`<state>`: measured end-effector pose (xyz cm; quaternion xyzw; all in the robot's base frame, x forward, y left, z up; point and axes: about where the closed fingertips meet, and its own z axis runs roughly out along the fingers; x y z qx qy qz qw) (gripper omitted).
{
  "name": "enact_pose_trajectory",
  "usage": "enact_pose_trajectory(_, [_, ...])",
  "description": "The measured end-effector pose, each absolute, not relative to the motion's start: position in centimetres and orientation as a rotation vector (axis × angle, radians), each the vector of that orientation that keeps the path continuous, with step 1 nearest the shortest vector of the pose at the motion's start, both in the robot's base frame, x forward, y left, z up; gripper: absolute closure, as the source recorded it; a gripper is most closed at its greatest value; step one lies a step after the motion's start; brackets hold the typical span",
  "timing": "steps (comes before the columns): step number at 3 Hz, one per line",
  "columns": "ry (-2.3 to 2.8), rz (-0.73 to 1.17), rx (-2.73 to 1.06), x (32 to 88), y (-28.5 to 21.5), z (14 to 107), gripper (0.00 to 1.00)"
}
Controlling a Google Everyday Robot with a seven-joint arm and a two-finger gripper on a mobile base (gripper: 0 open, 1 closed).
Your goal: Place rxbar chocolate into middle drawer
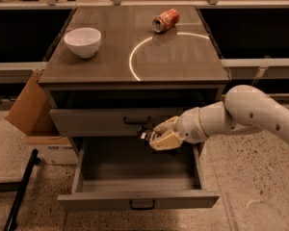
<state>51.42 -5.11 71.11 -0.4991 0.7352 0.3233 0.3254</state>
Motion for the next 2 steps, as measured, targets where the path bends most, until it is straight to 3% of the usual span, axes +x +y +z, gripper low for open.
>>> enact_pose_trajectory(2, [1.986, 0.933, -1.269, 49.56, -4.84, 65.86, 1.0])
